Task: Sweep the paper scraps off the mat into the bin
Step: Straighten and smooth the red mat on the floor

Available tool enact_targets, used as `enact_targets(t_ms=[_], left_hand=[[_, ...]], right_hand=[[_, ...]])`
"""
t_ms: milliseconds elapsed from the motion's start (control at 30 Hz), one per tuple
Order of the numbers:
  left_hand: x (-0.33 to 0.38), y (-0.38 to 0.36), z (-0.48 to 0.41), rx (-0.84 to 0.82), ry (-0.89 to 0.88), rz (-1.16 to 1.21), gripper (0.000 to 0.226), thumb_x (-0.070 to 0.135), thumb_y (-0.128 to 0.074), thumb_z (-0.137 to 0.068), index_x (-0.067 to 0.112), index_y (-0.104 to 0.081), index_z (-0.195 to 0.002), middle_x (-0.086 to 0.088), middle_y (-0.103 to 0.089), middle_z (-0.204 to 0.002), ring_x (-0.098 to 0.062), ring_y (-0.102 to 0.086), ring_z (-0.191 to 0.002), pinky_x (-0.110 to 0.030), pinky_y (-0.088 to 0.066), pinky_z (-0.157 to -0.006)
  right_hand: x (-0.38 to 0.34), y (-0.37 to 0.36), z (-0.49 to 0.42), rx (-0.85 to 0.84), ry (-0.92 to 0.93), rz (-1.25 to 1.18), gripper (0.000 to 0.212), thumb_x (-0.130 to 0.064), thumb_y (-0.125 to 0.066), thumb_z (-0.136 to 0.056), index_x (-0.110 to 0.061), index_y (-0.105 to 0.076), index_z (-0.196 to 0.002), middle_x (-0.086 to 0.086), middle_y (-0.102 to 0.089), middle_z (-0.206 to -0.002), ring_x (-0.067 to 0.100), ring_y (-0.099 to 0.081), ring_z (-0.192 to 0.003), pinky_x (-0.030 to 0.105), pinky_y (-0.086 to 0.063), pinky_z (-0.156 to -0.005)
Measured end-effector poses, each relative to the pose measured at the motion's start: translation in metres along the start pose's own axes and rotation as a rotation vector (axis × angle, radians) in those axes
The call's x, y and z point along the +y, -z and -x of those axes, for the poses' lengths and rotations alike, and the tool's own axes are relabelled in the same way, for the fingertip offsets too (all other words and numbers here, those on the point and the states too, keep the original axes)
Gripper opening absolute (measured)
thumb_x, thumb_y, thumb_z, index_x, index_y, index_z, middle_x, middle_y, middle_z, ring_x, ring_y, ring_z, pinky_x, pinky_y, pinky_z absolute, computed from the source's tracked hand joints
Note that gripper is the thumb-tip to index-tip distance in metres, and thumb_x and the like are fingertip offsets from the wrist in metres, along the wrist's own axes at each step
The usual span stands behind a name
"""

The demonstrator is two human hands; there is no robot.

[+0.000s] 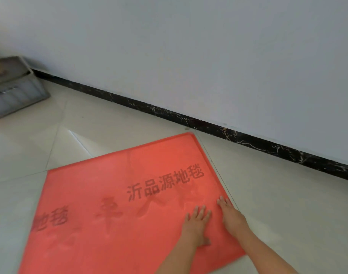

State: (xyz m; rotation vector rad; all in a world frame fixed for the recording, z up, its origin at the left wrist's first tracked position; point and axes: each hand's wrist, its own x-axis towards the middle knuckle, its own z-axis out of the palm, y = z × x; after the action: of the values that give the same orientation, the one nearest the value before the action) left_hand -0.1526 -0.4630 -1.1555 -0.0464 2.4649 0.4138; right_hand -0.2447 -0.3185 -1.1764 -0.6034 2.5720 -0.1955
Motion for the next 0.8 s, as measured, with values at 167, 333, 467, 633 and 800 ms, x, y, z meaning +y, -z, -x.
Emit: enact_targets(t_ms=[167, 333, 467, 633, 800], left_hand=[[-0.001, 0.054, 0.047, 0.049, 0.023, 0.068, 0.09, 0.029, -0.057, -0.093, 0.02, 0.008, -0.156, 0.003, 0.007, -0.165, -0.02, 0.008, -0.151, -0.048, -0.001, -0.12], [-0.039, 0.133, 0.088, 0.219, 0.117, 0.088, 0.078, 0.036, -0.04, -0.1, 0.015, 0.01, -0.155, 0.003, 0.012, -0.164, -0.019, 0.015, -0.15, -0.048, 0.002, -0.119], [-0.083, 0.184, 0.082, 0.401, 0.188, 0.214, 0.065, 0.049, -0.015, -0.103, 0.021, 0.015, -0.154, 0.008, 0.019, -0.161, -0.013, 0.022, -0.147, -0.043, 0.007, -0.119], [-0.141, 0.231, 0.022, 0.577, 0.384, 0.362, 0.067, 0.056, -0.009, -0.1, 0.024, 0.014, -0.154, 0.009, 0.018, -0.162, -0.012, 0.022, -0.147, -0.042, 0.01, -0.119], [-0.171, 0.259, -0.075, 0.643, 0.379, 0.42, 0.068, 0.056, -0.009, -0.1, 0.021, 0.011, -0.155, 0.005, 0.015, -0.163, -0.012, 0.021, -0.148, -0.042, 0.01, -0.121]], right_hand=[[-0.006, 0.054, 0.0, -0.173, -0.099, 0.062, 0.054, -0.015, -0.032, -0.093, -0.022, -0.034, -0.146, 0.01, -0.039, -0.149, 0.029, -0.041, -0.135, 0.038, -0.032, -0.112], [-0.042, 0.122, -0.013, -0.199, -0.056, 0.0, 0.057, -0.023, -0.029, -0.1, -0.023, -0.009, -0.154, 0.013, -0.021, -0.158, 0.024, -0.02, -0.147, 0.041, -0.014, -0.118], [-0.09, 0.167, -0.068, -0.107, -0.04, -0.138, 0.056, -0.034, -0.023, -0.103, -0.022, -0.005, -0.155, 0.013, -0.01, -0.161, 0.028, -0.014, -0.148, 0.044, -0.007, -0.12], [-0.155, 0.218, -0.162, 0.091, 0.119, -0.32, 0.051, -0.041, -0.021, -0.103, -0.026, -0.021, -0.151, 0.004, -0.019, -0.16, 0.023, -0.025, -0.144, 0.044, -0.029, -0.113], [-0.159, 0.222, -0.243, 0.157, 0.182, -0.397, 0.05, -0.035, -0.025, -0.104, -0.029, -0.018, -0.153, -0.002, -0.01, -0.162, 0.015, -0.018, -0.147, 0.037, -0.023, -0.113]])
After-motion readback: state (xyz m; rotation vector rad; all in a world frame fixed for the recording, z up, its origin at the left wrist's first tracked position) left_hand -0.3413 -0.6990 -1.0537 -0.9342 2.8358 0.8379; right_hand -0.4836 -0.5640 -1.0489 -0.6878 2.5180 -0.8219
